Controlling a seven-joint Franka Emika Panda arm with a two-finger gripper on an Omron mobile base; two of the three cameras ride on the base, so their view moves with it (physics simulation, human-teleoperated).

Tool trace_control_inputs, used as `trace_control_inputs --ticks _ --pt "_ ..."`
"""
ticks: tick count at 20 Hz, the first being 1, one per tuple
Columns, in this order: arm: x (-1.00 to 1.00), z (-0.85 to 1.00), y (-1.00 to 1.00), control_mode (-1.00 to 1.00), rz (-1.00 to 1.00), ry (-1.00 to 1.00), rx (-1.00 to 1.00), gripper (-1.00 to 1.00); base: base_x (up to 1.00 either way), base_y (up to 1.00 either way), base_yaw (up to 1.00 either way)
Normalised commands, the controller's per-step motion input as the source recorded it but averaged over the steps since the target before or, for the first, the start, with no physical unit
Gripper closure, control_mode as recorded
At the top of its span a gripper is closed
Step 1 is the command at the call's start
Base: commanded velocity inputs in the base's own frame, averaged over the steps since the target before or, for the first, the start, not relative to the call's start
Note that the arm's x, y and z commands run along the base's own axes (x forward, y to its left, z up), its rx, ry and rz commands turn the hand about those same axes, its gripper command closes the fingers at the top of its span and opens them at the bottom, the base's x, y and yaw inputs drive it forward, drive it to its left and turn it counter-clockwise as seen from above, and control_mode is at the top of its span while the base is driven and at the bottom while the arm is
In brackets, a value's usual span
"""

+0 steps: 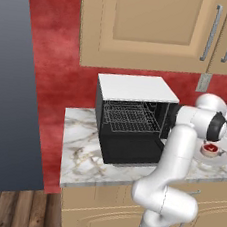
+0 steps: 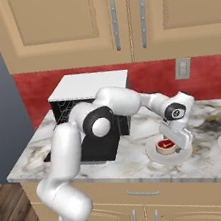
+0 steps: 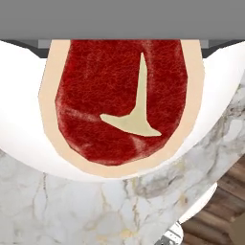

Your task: Open the toaster oven door. Place the baguette on the bottom rack in the toaster oven and place the steak on the top rack.

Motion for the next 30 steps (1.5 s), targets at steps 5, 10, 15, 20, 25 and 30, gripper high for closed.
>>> trace_control_inputs --ticks 5,10,15,20,25,30 --pt "-0.96 0.61 0.02 -1.00 0.00 -0.08 0.15 1.00 0.00 0.00 0.00" --pt "-1.00 0.51 0.69 -1.00 0.00 -0.16 0.11 1.00 0.00 0.00 0.00" --pt "-0.81 0.49 1.00 -1.00 0.00 -0.20 0.01 1.00 0.00 0.00 0.00" --pt "-0.30 0.64 1.00 -1.00 0.00 -0.10 0.00 1.00 0.00 0.00 0.00" --pt "-0.01 0.78 1.00 -1.00 0.00 -0.01 0.00 1.00 0.00 0.00 0.00" --pt "-0.03 0.62 1.00 -1.00 0.00 0.00 0.00 1.00 0.00 0.00 0.00"
